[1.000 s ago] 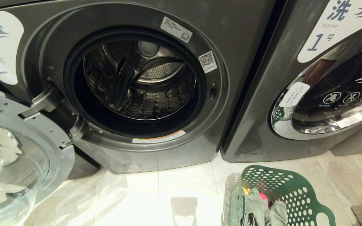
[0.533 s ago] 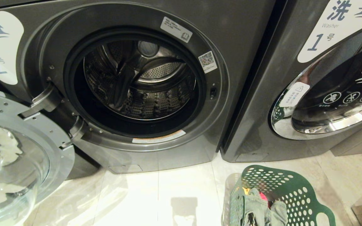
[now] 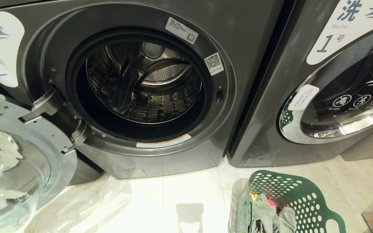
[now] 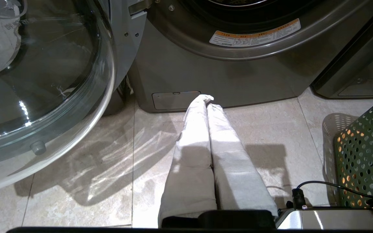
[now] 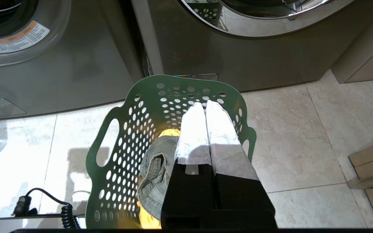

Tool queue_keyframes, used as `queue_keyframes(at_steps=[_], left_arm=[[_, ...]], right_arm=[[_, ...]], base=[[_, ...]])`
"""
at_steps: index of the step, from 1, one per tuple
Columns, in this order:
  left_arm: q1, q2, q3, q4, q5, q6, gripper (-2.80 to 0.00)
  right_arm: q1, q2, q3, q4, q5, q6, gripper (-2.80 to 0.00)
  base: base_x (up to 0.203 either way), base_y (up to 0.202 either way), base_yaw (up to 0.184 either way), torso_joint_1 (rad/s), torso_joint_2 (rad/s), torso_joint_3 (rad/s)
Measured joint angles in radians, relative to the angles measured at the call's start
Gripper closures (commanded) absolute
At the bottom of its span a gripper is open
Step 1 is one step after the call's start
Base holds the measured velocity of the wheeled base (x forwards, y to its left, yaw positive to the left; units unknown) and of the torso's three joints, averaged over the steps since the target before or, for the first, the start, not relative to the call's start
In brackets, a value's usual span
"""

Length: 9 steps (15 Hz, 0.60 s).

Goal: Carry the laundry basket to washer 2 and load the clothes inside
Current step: Place the clothes into the washing machine

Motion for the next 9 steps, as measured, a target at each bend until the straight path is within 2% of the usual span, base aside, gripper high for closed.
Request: queue_keyframes(at_steps=[9], left_arm=[[0.0,0.0,0.0,0.0,0.0,0.0,0.0]], right_arm=[[0.0,0.0,0.0,0.0,0.0,0.003,0.0]], base=[[0.0,0.0,0.0,0.0,0.0,0.0]])
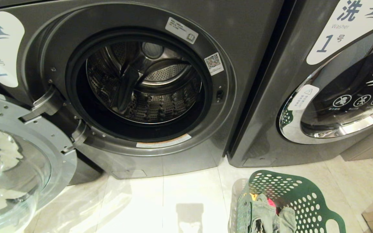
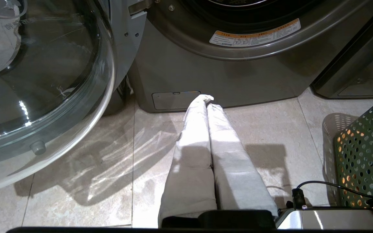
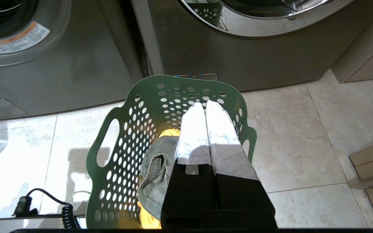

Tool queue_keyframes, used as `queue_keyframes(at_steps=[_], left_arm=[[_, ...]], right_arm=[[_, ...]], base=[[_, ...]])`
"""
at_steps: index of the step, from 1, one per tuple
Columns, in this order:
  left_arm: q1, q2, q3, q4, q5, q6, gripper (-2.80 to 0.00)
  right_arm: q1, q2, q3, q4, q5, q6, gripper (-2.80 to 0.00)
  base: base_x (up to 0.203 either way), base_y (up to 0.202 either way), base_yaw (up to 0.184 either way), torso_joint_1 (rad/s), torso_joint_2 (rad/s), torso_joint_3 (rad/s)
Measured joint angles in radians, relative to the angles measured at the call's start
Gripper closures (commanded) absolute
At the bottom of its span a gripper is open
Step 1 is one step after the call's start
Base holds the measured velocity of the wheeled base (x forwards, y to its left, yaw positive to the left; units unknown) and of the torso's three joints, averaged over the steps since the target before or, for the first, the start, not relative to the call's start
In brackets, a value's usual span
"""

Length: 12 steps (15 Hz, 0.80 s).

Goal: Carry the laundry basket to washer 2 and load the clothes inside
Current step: Place the clothes into the washing machine

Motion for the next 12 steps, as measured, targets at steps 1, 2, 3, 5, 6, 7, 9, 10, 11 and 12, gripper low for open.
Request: queue_keyframes(at_steps=[1,2,3,5,6,7,9,10,11,12], left_arm=[[0.0,0.0,0.0,0.0,0.0,0.0,0.0],[0.0,0.0,0.0,0.0,0.0,0.0,0.0],[0.0,0.0,0.0,0.0,0.0,0.0,0.0],[0.0,0.0,0.0,0.001,0.0,-0.001,0.0],[0.0,0.0,0.0,0.002,0.0,-0.001,0.0],[0.0,0.0,0.0,0.002,0.0,0.0,0.0],[0.0,0.0,0.0,0.002,0.0,-0.001,0.0],[0.0,0.0,0.0,0.002,0.0,-0.001,0.0],[0.0,0.0,0.0,0.002,0.0,-0.001,0.0],[0.0,0.0,0.0,0.001,0.0,0.0,0.0]], right_arm=[[0.0,0.0,0.0,0.0,0.0,0.0,0.0],[0.0,0.0,0.0,0.0,0.0,0.0,0.0],[0.0,0.0,0.0,0.0,0.0,0.0,0.0],[0.0,0.0,0.0,0.0,0.0,0.0,0.0],[0.0,0.0,0.0,0.0,0.0,0.0,0.0],[0.0,0.0,0.0,0.0,0.0,-0.001,0.0],[0.0,0.0,0.0,0.0,0.0,-0.003,0.0],[0.0,0.0,0.0,-0.001,0.0,-0.004,0.0],[0.0,0.0,0.0,-0.001,0.0,-0.003,0.0],[0.0,0.0,0.0,-0.001,0.0,-0.003,0.0]], base=[[0.0,0.0,0.0,0.0,0.0,0.0],[0.0,0.0,0.0,0.0,0.0,0.0],[0.0,0.0,0.0,0.0,0.0,0.0],[0.0,0.0,0.0,0.0,0.0,0.0],[0.0,0.0,0.0,0.0,0.0,0.0],[0.0,0.0,0.0,0.0,0.0,0.0],[0.0,0.0,0.0,0.0,0.0,0.0],[0.0,0.0,0.0,0.0,0.0,0.0],[0.0,0.0,0.0,0.0,0.0,0.0],[0.0,0.0,0.0,0.0,0.0,0.0]])
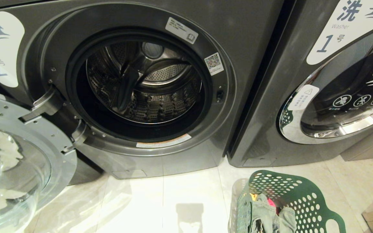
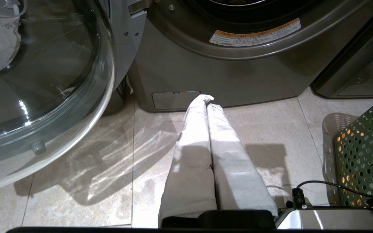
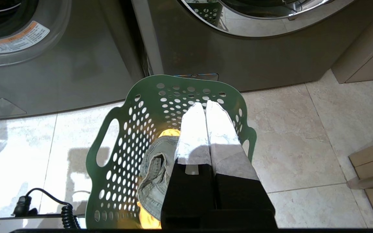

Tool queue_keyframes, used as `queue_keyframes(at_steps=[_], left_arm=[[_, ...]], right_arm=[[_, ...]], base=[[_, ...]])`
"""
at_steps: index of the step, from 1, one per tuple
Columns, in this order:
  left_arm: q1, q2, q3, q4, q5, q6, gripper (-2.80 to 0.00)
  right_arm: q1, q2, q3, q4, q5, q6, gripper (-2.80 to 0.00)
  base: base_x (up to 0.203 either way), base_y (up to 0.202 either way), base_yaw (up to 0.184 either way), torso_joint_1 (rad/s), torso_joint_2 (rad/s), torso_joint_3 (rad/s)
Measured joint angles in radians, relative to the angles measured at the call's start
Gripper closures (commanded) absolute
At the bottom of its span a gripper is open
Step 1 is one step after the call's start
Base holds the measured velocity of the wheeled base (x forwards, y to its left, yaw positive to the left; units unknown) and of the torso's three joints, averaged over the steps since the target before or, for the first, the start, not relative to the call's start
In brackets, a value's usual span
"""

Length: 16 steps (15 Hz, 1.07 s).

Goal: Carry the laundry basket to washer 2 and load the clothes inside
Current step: Place the clothes into the washing machine

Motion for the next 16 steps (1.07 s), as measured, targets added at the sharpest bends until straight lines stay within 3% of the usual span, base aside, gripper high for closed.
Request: queue_keyframes(at_steps=[6,10,12,16], left_arm=[[0.0,0.0,0.0,-0.001,0.0,0.001,0.0],[0.0,0.001,0.0,0.009,-0.027,0.084,0.0],[0.0,0.001,0.0,0.009,-0.038,0.096,0.0],[0.0,0.001,0.0,0.009,-0.033,0.083,0.0]], right_arm=[[0.0,0.0,0.0,0.0,0.001,-0.003,0.0],[0.0,0.0,0.0,0.003,0.027,-0.097,0.0],[0.0,0.0,0.0,0.004,0.054,-0.14,0.0],[0.0,0.0,0.0,0.005,0.045,-0.1,0.0]], base=[[0.0,0.0,0.0,0.0,0.0,0.0],[0.0,0.0,0.0,0.0,0.0,0.0],[0.0,0.0,0.0,0.0,0.0,0.0],[0.0,0.0,0.0,0.0,0.0,0.0]])
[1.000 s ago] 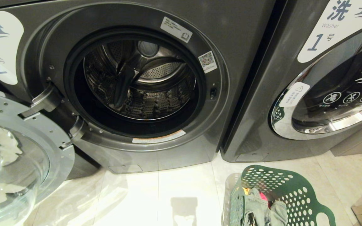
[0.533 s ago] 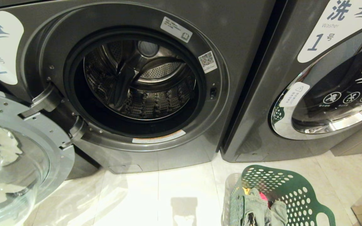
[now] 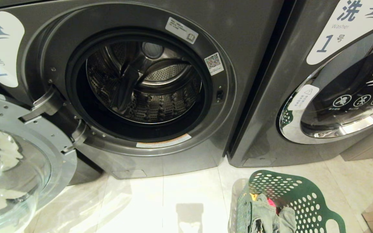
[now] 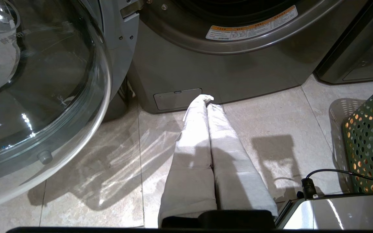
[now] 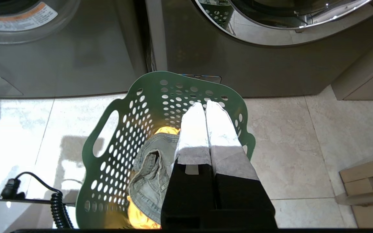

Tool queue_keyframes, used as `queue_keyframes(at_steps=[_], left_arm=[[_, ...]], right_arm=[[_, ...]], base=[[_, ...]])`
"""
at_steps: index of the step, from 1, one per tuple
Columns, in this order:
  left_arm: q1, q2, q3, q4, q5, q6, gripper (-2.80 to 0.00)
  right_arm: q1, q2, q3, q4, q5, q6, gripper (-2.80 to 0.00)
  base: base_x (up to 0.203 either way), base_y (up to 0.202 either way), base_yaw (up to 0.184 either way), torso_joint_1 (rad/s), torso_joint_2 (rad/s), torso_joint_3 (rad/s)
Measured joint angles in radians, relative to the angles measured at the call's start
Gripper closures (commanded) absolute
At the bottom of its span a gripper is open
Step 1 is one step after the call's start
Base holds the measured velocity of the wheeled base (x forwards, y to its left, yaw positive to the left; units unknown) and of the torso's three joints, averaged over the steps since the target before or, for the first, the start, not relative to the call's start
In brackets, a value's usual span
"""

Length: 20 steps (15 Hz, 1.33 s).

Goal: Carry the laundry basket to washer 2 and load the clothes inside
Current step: Place the clothes into the washing machine

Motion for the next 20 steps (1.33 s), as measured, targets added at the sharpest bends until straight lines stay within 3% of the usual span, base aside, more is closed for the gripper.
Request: queue_keyframes(at_steps=[20], left_arm=[[0.0,0.0,0.0,0.001,0.0,-0.001,0.0]], right_arm=[[0.0,0.0,0.0,-0.001,-0.003,0.016,0.0]], base=[[0.0,0.0,0.0,0.0,0.0,0.0]])
